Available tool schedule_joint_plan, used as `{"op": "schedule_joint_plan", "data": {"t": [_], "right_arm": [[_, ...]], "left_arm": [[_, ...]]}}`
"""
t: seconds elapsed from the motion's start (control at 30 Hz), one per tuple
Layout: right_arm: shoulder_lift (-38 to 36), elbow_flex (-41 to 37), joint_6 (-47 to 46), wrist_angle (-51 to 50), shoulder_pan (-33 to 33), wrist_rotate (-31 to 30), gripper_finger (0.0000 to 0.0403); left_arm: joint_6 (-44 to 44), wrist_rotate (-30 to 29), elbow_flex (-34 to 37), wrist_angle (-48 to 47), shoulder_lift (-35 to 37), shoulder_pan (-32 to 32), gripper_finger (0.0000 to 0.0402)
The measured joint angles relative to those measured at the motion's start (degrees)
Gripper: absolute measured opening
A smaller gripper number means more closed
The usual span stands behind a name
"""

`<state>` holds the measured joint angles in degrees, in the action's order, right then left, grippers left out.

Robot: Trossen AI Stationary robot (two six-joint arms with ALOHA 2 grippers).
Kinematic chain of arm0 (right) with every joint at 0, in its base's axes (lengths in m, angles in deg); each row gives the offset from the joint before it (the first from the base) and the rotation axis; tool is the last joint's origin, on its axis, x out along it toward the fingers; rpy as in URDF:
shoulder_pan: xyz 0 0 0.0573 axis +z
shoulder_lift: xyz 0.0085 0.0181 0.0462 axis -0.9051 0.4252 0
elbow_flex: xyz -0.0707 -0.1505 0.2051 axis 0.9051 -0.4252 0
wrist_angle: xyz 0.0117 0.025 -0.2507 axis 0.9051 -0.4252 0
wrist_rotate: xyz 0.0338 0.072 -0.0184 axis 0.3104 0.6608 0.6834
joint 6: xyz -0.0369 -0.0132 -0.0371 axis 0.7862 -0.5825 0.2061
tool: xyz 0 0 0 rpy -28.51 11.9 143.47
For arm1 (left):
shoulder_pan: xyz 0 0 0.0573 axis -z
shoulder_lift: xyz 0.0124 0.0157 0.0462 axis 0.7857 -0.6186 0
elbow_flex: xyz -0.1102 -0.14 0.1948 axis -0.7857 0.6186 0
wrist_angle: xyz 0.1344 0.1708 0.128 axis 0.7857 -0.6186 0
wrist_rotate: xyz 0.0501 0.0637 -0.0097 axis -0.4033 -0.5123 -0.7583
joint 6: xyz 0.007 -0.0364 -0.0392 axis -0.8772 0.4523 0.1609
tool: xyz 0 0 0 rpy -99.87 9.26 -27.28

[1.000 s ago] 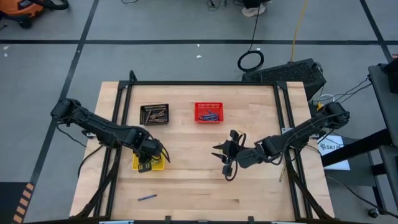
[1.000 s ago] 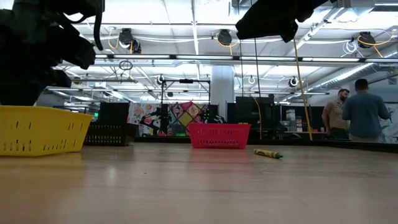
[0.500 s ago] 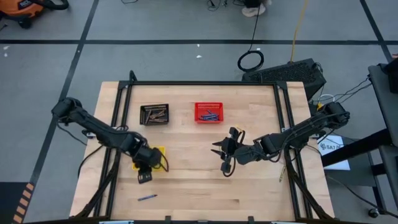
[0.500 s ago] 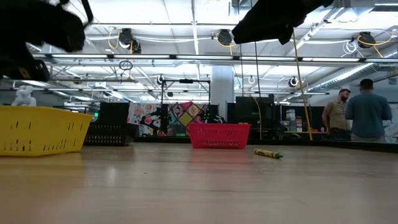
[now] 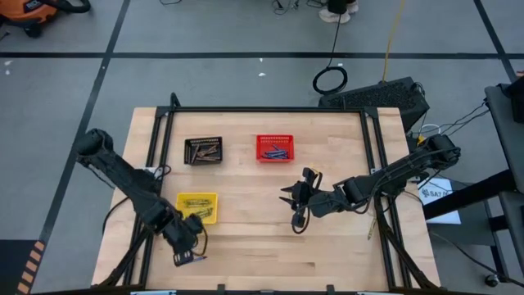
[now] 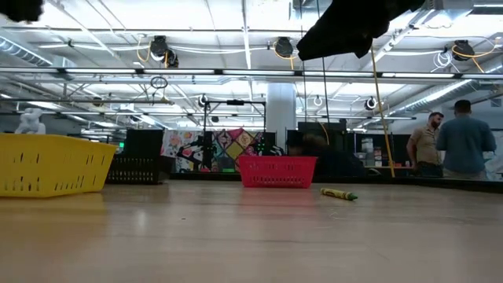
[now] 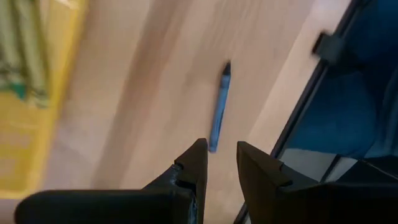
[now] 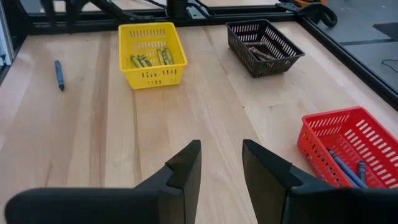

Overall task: Sort crayons
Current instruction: Put the blue crayon into the red bin

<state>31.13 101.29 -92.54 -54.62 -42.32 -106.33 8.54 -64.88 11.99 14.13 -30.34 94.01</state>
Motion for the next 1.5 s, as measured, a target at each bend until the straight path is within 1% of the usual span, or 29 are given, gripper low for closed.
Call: {"op": "schedule_joint_plan", "data": {"t": [0.13, 0.3, 0.57, 0.67, 0.83, 1.2, 1.3, 1.43, 1.5], "right_arm": [[0.0, 0.0, -0.02, -1.14, 0.0, 0.01, 0.0105], [0.0, 0.0, -0.02, -1.07, 0.0, 0.02, 0.0105], [0.0, 0.0, -0.02, -1.2, 0.0, 0.02, 0.0105], [0.0, 0.0, -0.02, -1.29, 0.02, 0.02, 0.0105], [0.0, 0.0, -0.02, -1.31, 0.04, 0.03, 0.0105], [0.0, -0.01, -0.02, -1.42, 0.04, 0.04, 0.0105], [0.0, -0.01, -0.02, -1.5, 0.08, 0.04, 0.0105], [0.0, 0.0, -0.02, -1.88, 0.07, 0.04, 0.0105], [0.0, -0.01, -0.03, -2.11, 0.07, 0.04, 0.0105]], "left_arm": [[4.55, -0.09, 0.0, 4.17, -4.14, 3.14, 0.0086], [6.1, -0.15, -0.12, 9.53, -9.77, 5.3, 0.0086], [6.1, -0.18, -3.83, 9.95, -18.45, 6.29, 0.0086], [6.1, -0.17, -4.24, 9.81, -20.97, 6.29, 0.0086], [6.22, -0.21, -4.5, 8.37, -23.35, 6.3, 0.0085], [7.57, -1.84, -4.44, 8.11, -23.91, 6.34, 0.0084], [7.1, -1.56, -4.42, 7.54, -24.66, 6.57, 0.0066], [5.9, 0.73, -4.52, 7.29, -25.92, 6.79, 0.0016], [5.84, 1.15, -4.55, 7.31, -25.97, 6.88, 0.0009]]}}
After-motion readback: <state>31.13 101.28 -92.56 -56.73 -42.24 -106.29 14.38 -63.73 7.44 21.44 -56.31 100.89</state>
